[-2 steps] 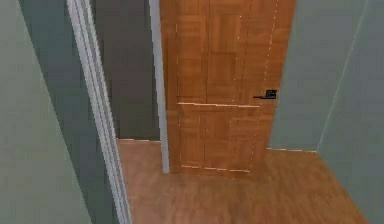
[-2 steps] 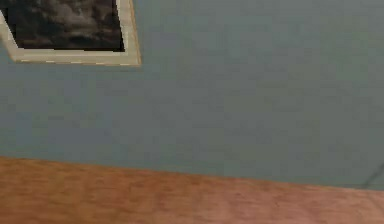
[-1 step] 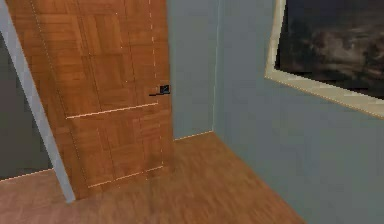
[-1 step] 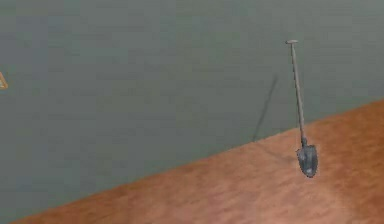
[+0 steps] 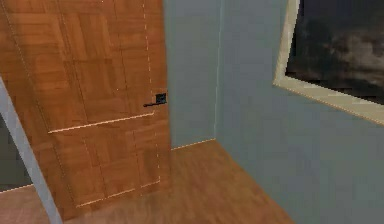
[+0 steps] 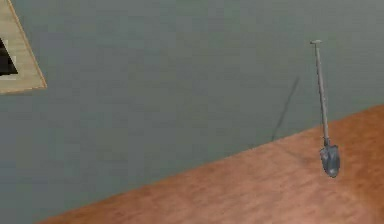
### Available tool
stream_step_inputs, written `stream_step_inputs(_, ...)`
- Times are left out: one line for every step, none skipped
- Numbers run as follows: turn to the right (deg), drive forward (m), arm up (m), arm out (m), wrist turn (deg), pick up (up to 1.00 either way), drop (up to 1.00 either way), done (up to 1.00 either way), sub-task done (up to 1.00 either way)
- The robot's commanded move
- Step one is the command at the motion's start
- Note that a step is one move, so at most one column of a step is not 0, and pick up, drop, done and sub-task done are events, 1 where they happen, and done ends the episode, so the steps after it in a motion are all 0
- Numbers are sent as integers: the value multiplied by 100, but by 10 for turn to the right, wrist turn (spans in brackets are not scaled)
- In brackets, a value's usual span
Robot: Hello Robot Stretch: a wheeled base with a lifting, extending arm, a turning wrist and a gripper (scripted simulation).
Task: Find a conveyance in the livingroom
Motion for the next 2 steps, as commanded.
stream_step_inputs(-90,0,0,0,0,0,0,0,0)
stream_step_inputs(0,60,0,0,0,0,0,0,0)
